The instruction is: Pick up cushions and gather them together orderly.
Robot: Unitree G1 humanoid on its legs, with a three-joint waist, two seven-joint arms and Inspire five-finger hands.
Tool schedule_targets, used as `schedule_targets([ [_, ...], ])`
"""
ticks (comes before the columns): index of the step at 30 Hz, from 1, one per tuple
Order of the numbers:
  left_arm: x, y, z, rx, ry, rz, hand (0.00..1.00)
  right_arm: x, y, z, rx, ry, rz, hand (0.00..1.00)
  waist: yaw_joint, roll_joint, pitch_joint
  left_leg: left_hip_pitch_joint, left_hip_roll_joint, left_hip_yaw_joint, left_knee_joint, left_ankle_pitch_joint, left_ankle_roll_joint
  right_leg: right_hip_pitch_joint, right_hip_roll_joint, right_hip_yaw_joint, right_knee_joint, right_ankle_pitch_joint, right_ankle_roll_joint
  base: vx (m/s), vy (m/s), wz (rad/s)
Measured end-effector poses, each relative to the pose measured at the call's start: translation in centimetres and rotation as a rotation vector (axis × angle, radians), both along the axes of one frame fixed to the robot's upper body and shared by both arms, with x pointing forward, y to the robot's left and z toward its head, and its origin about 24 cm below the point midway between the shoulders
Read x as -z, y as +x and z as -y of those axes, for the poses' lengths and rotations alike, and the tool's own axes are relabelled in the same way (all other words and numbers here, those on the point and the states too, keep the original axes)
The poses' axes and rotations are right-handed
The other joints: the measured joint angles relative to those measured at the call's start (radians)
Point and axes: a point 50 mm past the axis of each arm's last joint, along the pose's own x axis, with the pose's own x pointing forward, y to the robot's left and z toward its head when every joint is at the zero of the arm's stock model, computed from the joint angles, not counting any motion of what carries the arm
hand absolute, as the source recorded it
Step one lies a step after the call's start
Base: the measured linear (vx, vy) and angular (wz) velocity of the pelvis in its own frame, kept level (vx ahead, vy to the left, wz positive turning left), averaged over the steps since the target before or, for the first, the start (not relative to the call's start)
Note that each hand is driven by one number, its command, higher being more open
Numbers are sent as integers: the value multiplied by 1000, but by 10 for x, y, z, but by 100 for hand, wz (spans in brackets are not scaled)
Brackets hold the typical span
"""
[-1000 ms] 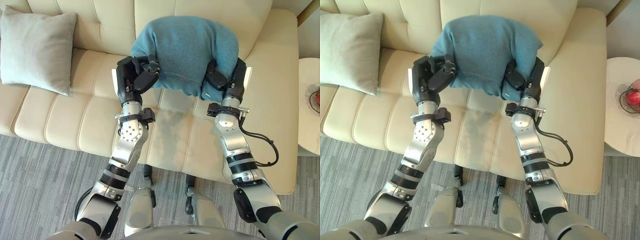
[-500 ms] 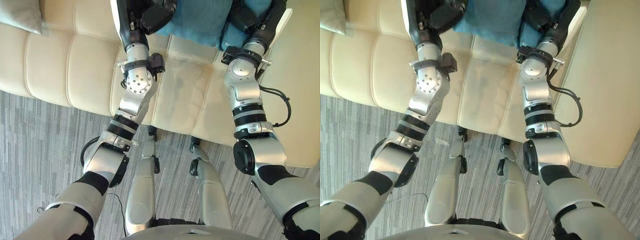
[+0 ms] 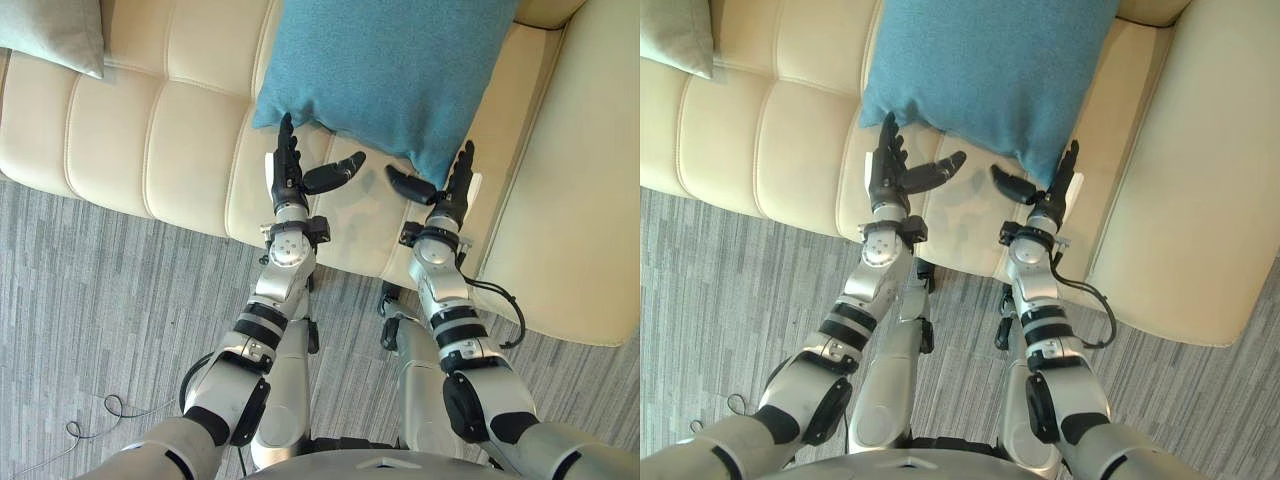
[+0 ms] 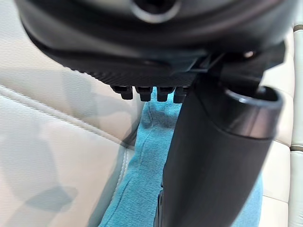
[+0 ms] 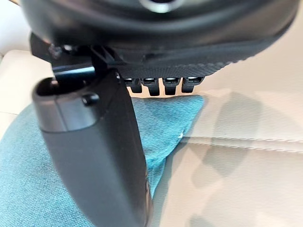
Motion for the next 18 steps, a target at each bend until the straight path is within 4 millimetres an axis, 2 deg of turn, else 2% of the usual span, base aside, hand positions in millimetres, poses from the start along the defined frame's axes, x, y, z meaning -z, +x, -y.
schedule_targets([
  [2, 5, -4, -10, -18, -11, -6, 100, -3, -7, 3, -6, 5, 33, 100, 0, -3, -2, 21, 2, 5, 0, 3, 4, 18, 0, -1, -1, -1, 0, 47, -112, -6],
  [5, 10, -14, -28, -51, -18, 5, 100, -3, -19, 9, -12, 7, 67, 100, 2, -20, -14, 69, 7, 13, 0, -7, 1, 65, 5, -1, -7, -9, 1, 31, -106, -6],
  [8, 18, -23, -42, -64, -21, -5, 100, 11, -31, 16, -16, 6, 38, 100, 7, -46, -52, 97, 13, 18, 0, -28, -7, 100, 14, 0, -29, -11, 1, 25, -88, -7],
  [9, 26, -30, -47, -63, -21, -22, 100, 23, -42, 21, -11, 7, 4, 100, 9, -59, -69, 116, 16, 19, 0, -35, -7, 125, 18, -1, -42, -12, 1, 58, -94, -3],
  [10, 31, -33, -50, -67, -24, -33, 100, 29, -46, 23, -12, 7, -11, 100, 9, -64, -77, 122, 17, 20, 0, -40, -5, 133, 19, -1, -45, -13, 2, 83, -78, -2],
  [12, 54, -47, -59, -81, -32, -103, 100, 51, -65, 29, -23, 10, -85, 100, 8, -72, -98, 165, 16, 23, 0, -53, -6, 184, 20, -1, -65, -19, 5, 96, -49, -1],
  [15, 95, -79, -74, -92, -29, -242, 100, 93, -102, 42, -42, 26, -240, 100, 5, -77, -138, 245, 10, 27, 0, -76, -5, 270, 17, -1, -79, -44, 12, 124, -36, 2],
  [17, 117, -101, -85, -122, -32, -327, 100, 112, -121, 46, -56, 41, -322, 100, 5, -78, -187, 266, 9, 29, 0, -89, -6, 300, 20, -1, -101, -48, 14, 125, -22, 0],
  [18, 135, -118, -95, -143, -33, -401, 100, 130, -136, 49, -68, 69, -396, 100, -2, -79, -215, 292, 9, 33, 0, -94, -7, 336, 21, -3, -121, -48, 15, 141, -7, 3],
])
